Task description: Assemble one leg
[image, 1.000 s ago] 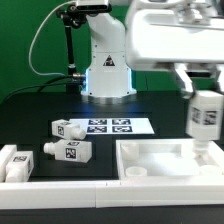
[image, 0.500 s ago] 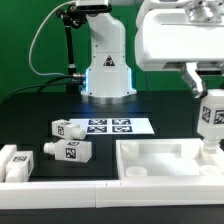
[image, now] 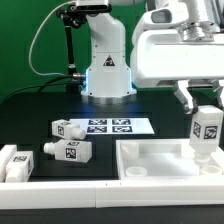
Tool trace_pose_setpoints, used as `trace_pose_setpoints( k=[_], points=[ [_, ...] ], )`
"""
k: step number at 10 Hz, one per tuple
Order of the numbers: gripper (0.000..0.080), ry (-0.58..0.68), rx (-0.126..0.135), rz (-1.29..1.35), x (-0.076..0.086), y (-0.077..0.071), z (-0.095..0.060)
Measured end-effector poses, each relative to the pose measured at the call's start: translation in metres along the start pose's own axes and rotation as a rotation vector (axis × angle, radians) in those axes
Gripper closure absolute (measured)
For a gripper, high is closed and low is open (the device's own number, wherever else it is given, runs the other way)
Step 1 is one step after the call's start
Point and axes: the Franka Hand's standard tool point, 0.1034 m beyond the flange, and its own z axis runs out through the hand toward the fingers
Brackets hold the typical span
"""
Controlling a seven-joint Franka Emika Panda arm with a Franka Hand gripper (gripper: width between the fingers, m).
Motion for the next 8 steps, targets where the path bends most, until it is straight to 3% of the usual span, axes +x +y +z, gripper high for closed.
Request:
trace_pose_setpoints(
  k=[8],
  points=[
    [0.0515, -0.008, 0.013, -0.013, -0.003, -0.016, 0.015]
  ],
)
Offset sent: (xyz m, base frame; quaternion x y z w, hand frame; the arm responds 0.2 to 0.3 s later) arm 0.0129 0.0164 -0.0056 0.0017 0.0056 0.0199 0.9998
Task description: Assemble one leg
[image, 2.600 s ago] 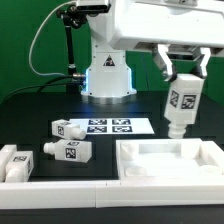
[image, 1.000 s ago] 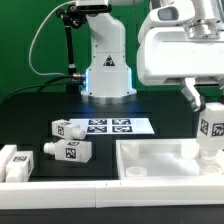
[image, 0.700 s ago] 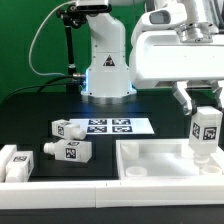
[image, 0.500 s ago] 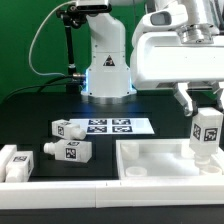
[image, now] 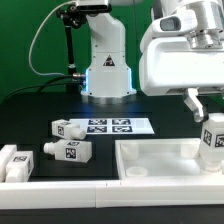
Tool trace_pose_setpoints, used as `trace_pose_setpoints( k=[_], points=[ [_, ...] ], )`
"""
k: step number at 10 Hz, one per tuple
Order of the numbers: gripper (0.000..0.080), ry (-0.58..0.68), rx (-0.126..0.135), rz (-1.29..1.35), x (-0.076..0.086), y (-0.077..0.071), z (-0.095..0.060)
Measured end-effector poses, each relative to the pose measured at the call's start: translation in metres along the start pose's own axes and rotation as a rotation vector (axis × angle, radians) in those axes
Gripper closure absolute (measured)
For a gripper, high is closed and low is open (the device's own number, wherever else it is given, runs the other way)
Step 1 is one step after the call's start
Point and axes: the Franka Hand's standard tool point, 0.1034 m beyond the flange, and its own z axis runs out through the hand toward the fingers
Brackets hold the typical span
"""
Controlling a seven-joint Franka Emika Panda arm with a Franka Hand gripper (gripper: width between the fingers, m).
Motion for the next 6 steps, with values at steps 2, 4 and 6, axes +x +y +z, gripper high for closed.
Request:
trace_pose_setpoints(
  k=[2, 4, 6],
  points=[
    [0.0515, -0.007, -0.003, 0.0, -0.0052, 0.0018, 0.001],
    [0.0515, 0.027, -0.018, -0.003, -0.0051, 0.0033, 0.003],
    [0.0515, 0.035, -0.02, -0.003, -0.0034, 0.0027, 0.0039]
  ],
)
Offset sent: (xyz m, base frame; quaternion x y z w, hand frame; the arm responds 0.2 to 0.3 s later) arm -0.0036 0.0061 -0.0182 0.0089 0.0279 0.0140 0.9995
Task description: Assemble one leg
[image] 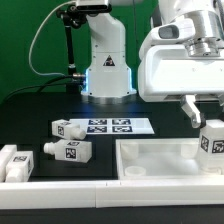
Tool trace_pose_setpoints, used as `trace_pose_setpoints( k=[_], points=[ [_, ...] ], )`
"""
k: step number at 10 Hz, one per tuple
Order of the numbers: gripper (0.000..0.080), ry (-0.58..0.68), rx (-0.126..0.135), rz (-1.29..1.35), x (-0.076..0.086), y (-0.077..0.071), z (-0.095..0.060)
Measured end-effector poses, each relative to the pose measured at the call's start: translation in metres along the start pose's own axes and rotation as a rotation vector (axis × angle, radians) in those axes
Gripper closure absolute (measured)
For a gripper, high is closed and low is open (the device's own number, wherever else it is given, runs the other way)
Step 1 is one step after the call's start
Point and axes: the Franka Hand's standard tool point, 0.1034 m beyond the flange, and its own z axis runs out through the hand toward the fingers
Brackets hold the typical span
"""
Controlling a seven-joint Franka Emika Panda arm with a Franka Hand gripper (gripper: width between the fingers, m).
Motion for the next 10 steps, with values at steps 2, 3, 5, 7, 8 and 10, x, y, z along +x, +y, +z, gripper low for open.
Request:
trace_pose_setpoints(
  k=[2, 3, 5, 7, 8, 10],
  points=[
    [0.0515, -0.003, 0.001, 0.001, 0.0, 0.0, 0.0],
    [0.0515, -0.01, 0.003, 0.001, -0.001, 0.0, 0.001],
    [0.0225, -0.051, 0.021, 0.003, -0.005, -0.003, 0.003],
    [0.0165, -0.199, 0.074, 0.105, -0.002, -0.008, 0.004],
    [0.0165, -0.303, 0.101, 0.177, 0.0, -0.015, 0.005],
    [0.0151, -0.438, 0.117, 0.22, 0.0, -0.014, 0.009]
  ],
)
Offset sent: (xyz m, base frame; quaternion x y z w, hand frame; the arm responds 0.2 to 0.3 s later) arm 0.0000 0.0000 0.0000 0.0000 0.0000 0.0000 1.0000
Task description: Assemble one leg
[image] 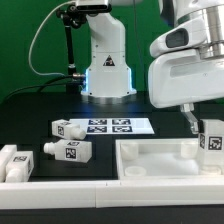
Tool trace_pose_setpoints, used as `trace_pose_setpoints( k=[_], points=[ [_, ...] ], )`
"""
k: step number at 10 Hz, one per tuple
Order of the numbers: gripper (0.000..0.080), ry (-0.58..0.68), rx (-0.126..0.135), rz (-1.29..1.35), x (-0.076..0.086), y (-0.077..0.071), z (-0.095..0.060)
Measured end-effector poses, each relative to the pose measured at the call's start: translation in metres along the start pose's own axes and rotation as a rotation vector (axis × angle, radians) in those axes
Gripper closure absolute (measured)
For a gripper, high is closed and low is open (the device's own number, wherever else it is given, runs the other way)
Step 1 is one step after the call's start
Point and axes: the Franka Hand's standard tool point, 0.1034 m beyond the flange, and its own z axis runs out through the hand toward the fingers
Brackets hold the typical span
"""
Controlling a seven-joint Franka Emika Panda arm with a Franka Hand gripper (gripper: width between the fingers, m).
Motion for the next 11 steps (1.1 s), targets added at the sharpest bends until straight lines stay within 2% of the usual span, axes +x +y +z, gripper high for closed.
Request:
trace_pose_setpoints(
  k=[2, 3, 7, 8, 9, 10, 11],
  points=[
    [0.0151, -0.138, 0.011, 0.01, -0.001, 0.021, 0.002],
    [0.0151, -0.143, 0.002, -0.007, 0.001, 0.023, 0.001],
    [0.0151, -0.152, -0.001, 0.023, -0.001, 0.023, 0.001],
    [0.0253, -0.152, -0.001, 0.023, -0.001, 0.023, 0.001],
    [0.0253, -0.152, -0.005, 0.084, -0.001, 0.022, 0.001],
    [0.0436, -0.152, -0.009, 0.14, -0.001, 0.022, 0.001],
    [0.0515, -0.152, -0.015, 0.211, -0.001, 0.022, 0.001]
  ],
)
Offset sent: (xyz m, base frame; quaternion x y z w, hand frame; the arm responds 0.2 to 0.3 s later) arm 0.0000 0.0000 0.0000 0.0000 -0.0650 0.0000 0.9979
